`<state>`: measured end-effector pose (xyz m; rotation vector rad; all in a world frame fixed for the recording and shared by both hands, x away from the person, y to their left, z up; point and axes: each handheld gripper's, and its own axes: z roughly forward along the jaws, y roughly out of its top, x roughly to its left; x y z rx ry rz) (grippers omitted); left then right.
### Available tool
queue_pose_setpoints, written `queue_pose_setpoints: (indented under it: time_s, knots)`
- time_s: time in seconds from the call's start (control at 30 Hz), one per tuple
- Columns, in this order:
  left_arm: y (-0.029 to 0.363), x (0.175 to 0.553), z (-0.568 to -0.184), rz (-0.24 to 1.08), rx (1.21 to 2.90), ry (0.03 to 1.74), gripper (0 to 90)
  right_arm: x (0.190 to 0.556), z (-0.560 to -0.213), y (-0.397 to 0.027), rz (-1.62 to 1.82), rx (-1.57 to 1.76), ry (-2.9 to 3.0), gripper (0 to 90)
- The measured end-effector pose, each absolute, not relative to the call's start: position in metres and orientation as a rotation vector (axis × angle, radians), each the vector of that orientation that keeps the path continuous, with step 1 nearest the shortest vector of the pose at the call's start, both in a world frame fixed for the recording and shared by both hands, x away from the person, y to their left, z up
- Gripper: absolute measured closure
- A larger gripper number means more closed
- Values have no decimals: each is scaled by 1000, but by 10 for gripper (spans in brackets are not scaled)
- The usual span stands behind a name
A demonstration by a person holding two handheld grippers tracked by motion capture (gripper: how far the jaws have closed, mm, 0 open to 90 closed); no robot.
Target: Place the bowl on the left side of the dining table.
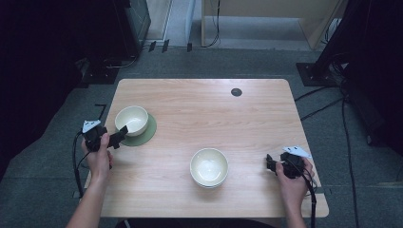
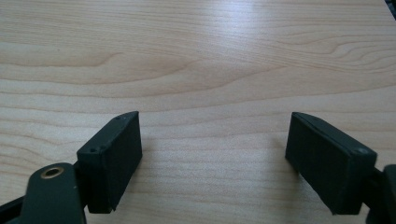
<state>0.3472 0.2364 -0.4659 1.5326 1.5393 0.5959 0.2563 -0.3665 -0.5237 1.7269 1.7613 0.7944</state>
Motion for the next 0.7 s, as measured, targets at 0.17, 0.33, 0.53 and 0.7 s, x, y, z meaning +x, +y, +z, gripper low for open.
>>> queue_pose_setpoints:
  time_s: [0.17,0.33,0.53,0.7]
  knots:
    - [234,341,-471,607,1545,1539,94,256,-524,-367,794,1727,1761,185]
    - [232,333,-477,608,1558,1538,95,256,-524,-366,795,1728,1760,185]
    - [230,324,-480,634,1566,1532,94,256,-524,-366,794,1727,1760,185]
    - [229,317,-483,642,1592,1516,95,256,-524,-366,794,1726,1760,185]
